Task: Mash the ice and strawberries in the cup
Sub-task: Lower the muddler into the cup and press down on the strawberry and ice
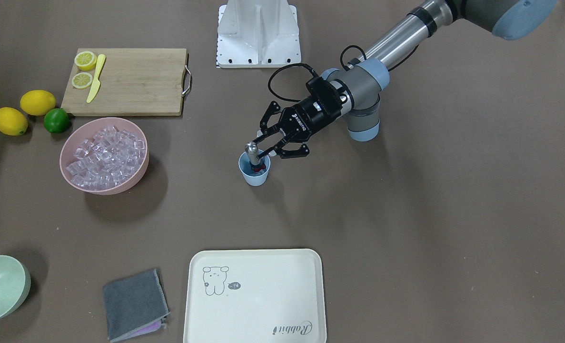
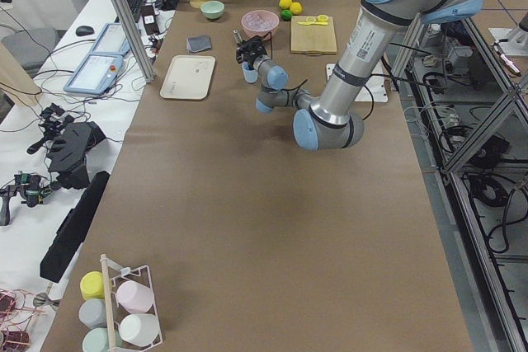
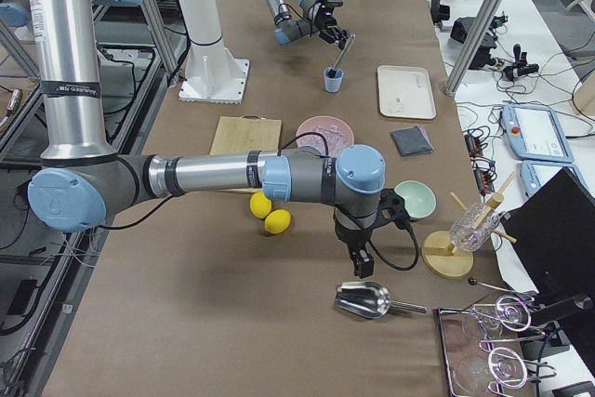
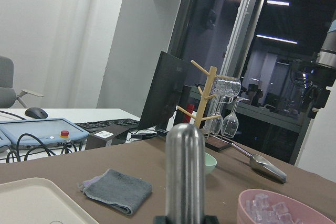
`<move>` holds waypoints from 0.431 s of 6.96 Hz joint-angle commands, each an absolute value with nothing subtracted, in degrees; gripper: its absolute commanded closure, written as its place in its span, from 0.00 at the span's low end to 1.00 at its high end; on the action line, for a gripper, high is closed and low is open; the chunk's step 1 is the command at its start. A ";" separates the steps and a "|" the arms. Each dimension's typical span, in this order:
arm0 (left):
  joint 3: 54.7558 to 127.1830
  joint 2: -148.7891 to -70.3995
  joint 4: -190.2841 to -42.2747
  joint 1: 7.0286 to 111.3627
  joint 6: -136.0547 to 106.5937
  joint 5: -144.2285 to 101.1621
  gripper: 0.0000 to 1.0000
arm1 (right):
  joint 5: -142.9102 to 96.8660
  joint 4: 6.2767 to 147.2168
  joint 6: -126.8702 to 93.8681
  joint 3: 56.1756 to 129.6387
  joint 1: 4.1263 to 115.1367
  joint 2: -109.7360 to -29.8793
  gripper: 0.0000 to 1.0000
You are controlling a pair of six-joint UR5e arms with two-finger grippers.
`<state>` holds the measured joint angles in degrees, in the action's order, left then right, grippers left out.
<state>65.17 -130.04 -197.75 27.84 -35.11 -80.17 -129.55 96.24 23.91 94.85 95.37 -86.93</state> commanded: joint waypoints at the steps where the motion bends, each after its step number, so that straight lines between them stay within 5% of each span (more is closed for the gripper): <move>1: 67.22 -130.34 -197.67 29.87 -35.59 -80.51 1.00 | -129.55 96.24 23.91 94.83 95.36 -86.75 0.01; 3: 69.17 -130.25 -197.05 30.50 -35.86 -80.51 1.00 | -129.55 96.24 23.91 94.83 95.36 -86.75 0.01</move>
<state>68.23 -130.30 -197.28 30.05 -35.74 -80.48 -129.55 96.24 23.91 94.86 95.36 -86.77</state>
